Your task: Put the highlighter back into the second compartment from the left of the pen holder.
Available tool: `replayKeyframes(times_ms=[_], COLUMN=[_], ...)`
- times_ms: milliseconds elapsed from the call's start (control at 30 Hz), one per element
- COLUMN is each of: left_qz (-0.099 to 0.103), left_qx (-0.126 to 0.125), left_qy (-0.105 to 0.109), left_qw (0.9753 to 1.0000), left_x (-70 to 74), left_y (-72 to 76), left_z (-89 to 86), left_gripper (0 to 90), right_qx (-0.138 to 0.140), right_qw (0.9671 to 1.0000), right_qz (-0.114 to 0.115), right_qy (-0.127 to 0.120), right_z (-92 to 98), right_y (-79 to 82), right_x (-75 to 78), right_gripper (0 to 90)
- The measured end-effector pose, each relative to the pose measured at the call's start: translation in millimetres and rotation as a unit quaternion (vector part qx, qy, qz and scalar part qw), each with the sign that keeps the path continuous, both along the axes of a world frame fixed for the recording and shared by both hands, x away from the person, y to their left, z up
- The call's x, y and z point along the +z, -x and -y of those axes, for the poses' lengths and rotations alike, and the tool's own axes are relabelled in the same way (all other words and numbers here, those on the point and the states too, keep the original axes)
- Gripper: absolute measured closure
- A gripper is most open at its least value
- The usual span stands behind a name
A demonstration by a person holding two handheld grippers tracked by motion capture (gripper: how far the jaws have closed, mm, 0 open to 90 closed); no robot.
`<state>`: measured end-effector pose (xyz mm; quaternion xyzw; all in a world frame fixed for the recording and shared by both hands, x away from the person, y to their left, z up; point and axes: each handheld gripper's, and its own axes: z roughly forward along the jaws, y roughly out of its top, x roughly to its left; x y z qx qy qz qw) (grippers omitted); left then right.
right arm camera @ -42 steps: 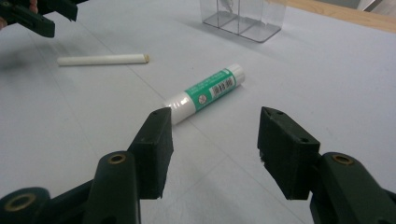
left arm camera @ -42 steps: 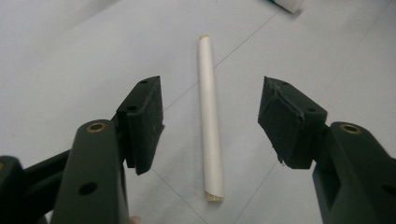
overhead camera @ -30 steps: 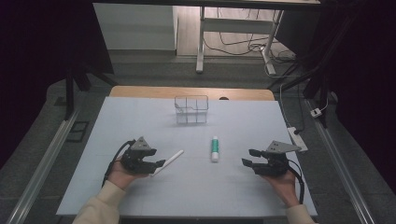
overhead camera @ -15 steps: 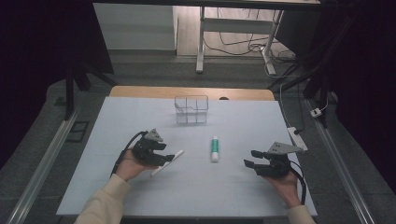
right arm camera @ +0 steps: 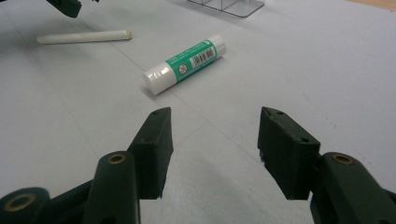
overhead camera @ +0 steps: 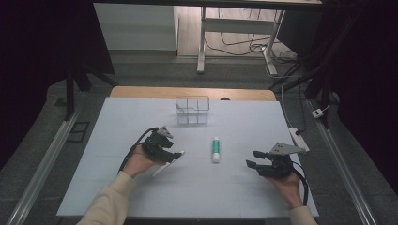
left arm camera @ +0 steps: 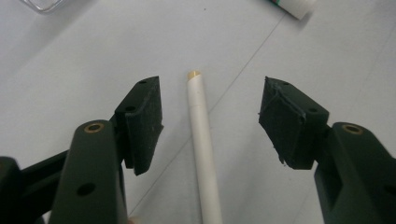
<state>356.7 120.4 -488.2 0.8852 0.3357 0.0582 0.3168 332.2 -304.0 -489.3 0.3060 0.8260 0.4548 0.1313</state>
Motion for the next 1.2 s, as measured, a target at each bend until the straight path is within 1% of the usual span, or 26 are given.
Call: replayKeyframes(times_ms=[200,267,333,400,500,667,833,1033,1133,1167,1200], left_qz=[-0.011,-0.014,-0.015,-0.017,-0.019,-0.025,-0.031,-0.037,-0.043,-0.043,-0.039], left_qx=[0.000,-0.003,-0.006,-0.010,-0.014,-0.020,-0.021,-0.025,-0.030,-0.030,-0.028], left_qy=[0.000,-0.004,-0.006,-0.010,-0.014,-0.028,-0.037,-0.056,-0.073,-0.079,-0.084], left_qw=[0.9999,0.9999,0.9998,0.9998,0.9996,0.9991,0.9986,0.9974,0.9959,0.9955,0.9953], left_x=[-4.5,-5.5,-5.4,-5.3,-6.4,-12.4,-17.8,-22.4,-25.5,-26.5,-26.2], left_y=[-7.1,-10.1,-12.8,-15.7,-20.0,-25.4,-27.9,-28.7,-29.2,-28.8,-28.2], left_z=[0.3,1.6,4.0,7.1,12.2,20.0,23.6,27.3,29.8,30.9,31.5], left_gripper=[40.0,40.2,40.6,40.8,41.5,43.6,46.7,51.3,55.0,56.3,57.5], right_qx=[0.000,-0.002,0.001,0.001,0.001,-0.001,-0.004,-0.004,-0.005,-0.004,-0.005], right_qw=[1.0000,1.0000,1.0000,0.9999,0.9999,0.9999,0.9999,0.9999,0.9999,0.9999,0.9998], right_qz=[-0.002,-0.003,-0.008,-0.010,-0.010,-0.010,-0.012,-0.015,-0.015,-0.015,-0.015], right_qy=[0.002,0.004,-0.001,-0.006,-0.003,-0.001,0.001,0.005,0.006,0.006,0.007], right_z=[-0.2,0.0,-0.2,-0.6,-0.6,0.0,-0.3,-0.2,0.1,0.5,0.9], right_y=[-0.8,-1.3,-1.8,-1.9,-1.8,-2.2,-2.4,-3.0,-3.0,-3.1,-3.0], right_x=[-0.8,-1.4,-2.1,-2.2,-2.0,-2.9,-4.2,-4.8,-4.7,-4.6,-4.3], right_gripper=[44.3,44.3,44.1,44.1,44.1,44.0,43.9,43.9,43.8,43.8,43.8])
